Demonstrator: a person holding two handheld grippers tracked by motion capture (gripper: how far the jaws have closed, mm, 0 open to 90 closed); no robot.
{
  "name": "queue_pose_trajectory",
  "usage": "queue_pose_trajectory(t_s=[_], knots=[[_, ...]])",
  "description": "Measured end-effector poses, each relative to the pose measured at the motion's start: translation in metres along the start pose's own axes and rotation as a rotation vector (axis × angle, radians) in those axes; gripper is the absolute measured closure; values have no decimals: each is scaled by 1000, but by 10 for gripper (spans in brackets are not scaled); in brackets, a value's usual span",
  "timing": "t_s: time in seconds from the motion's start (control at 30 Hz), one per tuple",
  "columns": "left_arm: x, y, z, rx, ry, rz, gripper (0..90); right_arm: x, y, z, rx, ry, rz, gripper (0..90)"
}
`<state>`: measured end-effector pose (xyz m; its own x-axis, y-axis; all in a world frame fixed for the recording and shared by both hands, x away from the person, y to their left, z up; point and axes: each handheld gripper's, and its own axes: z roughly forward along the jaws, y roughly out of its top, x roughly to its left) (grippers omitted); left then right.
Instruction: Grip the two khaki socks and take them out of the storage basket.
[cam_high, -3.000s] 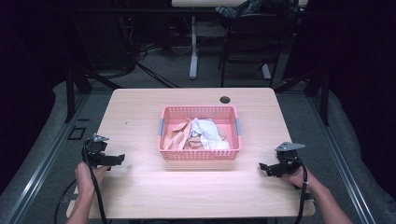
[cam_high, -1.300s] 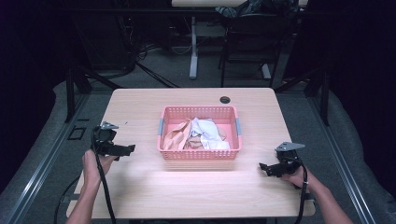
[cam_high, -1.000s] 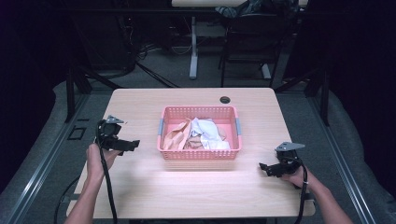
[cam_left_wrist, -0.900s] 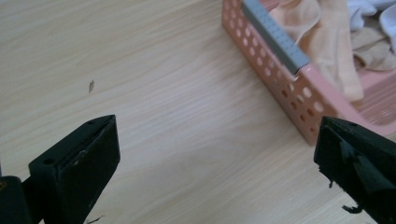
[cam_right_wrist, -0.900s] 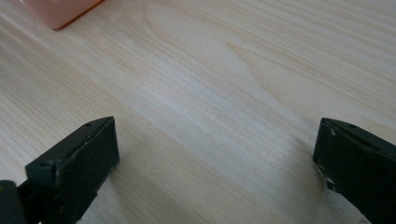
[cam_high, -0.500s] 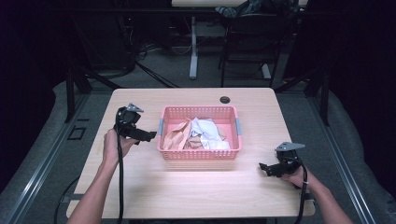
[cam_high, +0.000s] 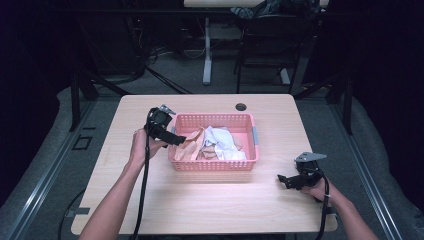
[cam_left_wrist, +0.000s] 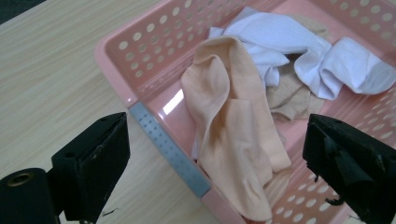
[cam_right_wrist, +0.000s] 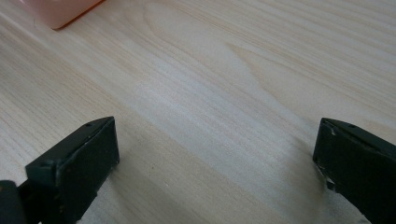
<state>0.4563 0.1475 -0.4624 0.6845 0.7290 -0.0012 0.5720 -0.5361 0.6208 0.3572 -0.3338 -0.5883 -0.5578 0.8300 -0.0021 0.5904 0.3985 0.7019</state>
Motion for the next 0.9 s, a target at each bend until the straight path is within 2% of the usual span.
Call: queue_pose_trajectory(t_s=[0.1, 0.23, 0.33, 0.53, 0.63, 0.67, 0.9], knots=[[-2, 5, 10, 27, -1, 26, 65, 0, 0, 0, 0, 0, 0, 0], [-4, 8, 23, 66, -11, 40, 59, 0, 0, 0, 0, 0, -1, 0], [-8, 12, 32, 106, -19, 62, 86, 0, 0, 0, 0, 1, 0, 0], [-12, 17, 42, 130, -19, 79, 102, 0, 0, 0, 0, 1, -1, 0], [-13, 18, 47, 151, -22, 87, 138, 0, 0, 0, 0, 1, -1, 0], [-13, 18, 52, 174, -23, 96, 161, 0, 0, 0, 0, 1, 0, 0], [-15, 20, 66, 223, -15, 110, 258, 0, 0, 0, -1, 1, -1, 0]])
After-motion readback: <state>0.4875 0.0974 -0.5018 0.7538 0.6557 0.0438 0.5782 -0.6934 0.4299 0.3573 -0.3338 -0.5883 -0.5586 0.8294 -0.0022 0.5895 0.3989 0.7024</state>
